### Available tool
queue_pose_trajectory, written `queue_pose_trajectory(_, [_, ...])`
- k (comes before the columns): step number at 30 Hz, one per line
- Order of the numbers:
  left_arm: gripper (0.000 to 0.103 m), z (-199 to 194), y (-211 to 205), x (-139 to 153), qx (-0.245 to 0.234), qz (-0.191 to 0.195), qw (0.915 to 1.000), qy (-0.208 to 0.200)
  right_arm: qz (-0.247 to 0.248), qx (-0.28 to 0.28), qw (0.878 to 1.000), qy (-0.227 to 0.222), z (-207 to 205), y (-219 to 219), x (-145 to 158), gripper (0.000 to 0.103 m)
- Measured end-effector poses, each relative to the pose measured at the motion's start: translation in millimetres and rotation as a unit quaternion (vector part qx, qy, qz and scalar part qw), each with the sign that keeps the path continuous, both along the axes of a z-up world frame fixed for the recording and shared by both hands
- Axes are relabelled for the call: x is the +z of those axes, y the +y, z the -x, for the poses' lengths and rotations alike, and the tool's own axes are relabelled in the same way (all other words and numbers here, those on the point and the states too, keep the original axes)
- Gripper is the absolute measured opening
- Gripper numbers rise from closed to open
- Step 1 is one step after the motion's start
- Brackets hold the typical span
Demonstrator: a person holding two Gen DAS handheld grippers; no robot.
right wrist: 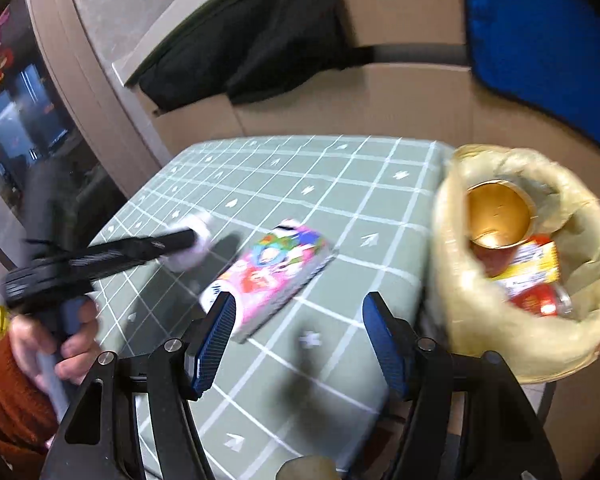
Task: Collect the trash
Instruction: 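Grasp the white tissue ball with the left gripper while the right grasps the pink tissue pack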
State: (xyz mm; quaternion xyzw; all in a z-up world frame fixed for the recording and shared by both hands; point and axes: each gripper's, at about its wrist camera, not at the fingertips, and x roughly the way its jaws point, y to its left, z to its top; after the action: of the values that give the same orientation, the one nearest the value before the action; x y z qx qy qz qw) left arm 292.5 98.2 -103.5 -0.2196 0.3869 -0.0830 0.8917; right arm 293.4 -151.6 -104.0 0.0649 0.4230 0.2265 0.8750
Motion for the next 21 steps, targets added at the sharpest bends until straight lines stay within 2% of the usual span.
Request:
queue_pose_trajectory(4, [0.024, 27, 17, 15, 0.022, -0.026, 0.9990, -0.031, -0.002, -0.013, 1.000, 0.021, -8, 25, -10, 0.064])
queue_pose_trajectory(7, [0.024, 36, 28, 18, 0.027, -0.045, 0.9979, -0.039, 0.005, -0.027, 0.999, 0.038, -20, 41, -18, 0.064])
queue_pose_trajectory(10, [0.024, 41, 43, 15, 0.025, -0.032, 0.9986, -0.033, 0.015, -0.038, 0.998, 0.048, -35, 55, -21, 0.064])
queue_pose_trajectory(19, [0.024, 48, 71, 7, 0.046, -0.016, 0.9985, -0.026, 0.116, -0.033, 0.992, 0.033, -55, 91, -30, 0.067])
queue_pose_trajectory(21, [0.024, 47, 74, 6, 0.050, -0.016, 0.9983, -0.025, 0.124, -0.032, 0.991, 0.034, -58, 94, -33, 0.067])
